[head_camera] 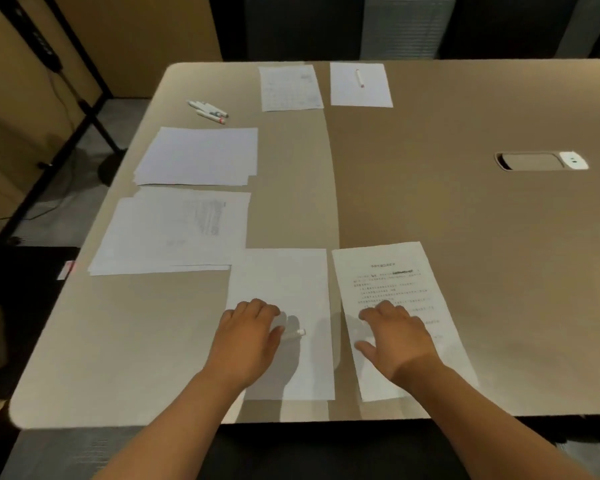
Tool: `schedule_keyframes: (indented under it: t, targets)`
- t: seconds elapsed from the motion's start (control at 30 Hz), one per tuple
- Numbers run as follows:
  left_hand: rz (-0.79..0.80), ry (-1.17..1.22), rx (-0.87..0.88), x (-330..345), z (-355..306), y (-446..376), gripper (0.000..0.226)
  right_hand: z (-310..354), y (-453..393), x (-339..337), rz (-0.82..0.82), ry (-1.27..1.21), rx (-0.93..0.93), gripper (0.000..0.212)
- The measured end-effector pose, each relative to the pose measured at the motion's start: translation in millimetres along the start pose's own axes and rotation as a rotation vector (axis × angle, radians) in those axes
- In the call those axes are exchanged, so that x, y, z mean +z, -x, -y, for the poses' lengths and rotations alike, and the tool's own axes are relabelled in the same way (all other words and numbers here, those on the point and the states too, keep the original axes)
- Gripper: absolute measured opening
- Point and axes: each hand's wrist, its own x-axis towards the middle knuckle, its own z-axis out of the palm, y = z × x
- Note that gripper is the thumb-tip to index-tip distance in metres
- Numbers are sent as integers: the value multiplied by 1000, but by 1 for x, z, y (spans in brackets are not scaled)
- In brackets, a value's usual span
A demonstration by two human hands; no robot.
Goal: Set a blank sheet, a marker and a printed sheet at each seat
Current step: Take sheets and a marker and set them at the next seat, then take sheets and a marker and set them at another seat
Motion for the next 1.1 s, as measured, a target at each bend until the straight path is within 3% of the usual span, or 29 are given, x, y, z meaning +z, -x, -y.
schedule_keyframes:
  t: [0.1,0.37,0.73,1.1]
  targets:
    - [-17,50,-68,-43,9,20,11,41,1,-20,-73,-39,-156,25]
    - [-131,111,-291,-116,75,111,17,178,30,-24,-15,-14,-414,33]
    - [-120,234,-377,-172,261,198,14,372,26,-6,-73,12,-347,34]
    - [-72,297,-231,-203,364,139,15,462,-44,-13,-125,-55,-165,33]
